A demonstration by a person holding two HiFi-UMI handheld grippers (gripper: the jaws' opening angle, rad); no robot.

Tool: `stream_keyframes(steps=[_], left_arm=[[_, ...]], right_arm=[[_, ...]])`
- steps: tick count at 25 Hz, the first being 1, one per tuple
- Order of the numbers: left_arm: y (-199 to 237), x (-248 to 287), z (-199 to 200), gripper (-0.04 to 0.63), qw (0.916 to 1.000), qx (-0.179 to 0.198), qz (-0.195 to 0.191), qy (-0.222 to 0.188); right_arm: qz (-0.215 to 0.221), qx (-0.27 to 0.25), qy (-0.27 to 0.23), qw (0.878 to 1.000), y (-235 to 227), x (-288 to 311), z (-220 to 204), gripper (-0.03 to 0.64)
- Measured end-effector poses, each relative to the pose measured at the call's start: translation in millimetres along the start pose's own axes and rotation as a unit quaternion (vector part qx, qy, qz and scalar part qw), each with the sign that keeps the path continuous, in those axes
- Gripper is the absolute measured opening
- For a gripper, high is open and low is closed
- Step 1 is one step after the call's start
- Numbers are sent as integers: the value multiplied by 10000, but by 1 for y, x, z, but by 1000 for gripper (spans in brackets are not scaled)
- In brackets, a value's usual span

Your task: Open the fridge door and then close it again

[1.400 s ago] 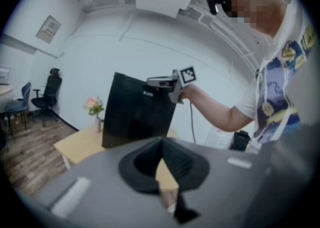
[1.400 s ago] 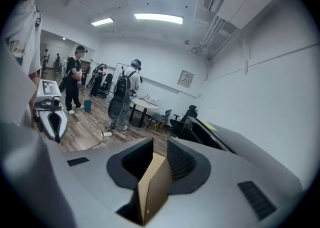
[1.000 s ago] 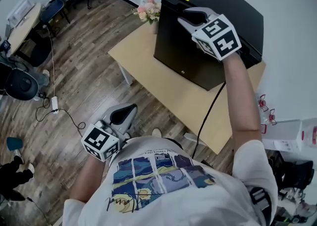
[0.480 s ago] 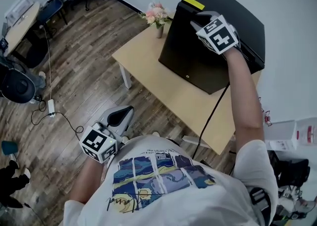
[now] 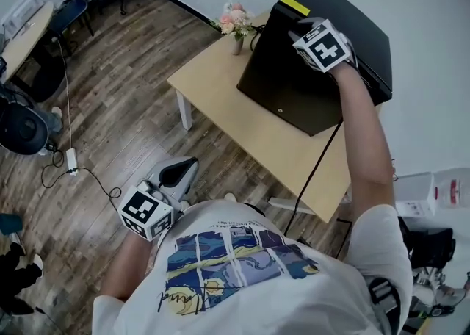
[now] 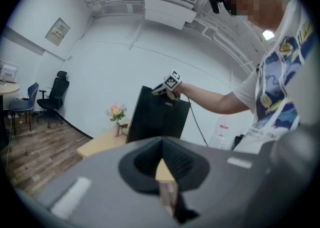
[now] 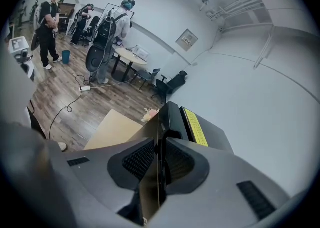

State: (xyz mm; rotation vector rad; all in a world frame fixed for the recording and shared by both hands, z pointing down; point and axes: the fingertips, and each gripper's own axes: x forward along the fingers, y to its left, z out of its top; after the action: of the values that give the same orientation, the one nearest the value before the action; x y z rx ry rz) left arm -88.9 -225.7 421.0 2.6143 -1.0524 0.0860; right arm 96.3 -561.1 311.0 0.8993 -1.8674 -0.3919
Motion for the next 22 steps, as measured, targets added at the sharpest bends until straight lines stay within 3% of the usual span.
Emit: stream_keyframes(steps=[22], left_arm=[[11, -60, -24, 8, 9999, -122, -59, 41]], right_arm=[[47, 471, 93, 9988, -3, 0, -4, 52]])
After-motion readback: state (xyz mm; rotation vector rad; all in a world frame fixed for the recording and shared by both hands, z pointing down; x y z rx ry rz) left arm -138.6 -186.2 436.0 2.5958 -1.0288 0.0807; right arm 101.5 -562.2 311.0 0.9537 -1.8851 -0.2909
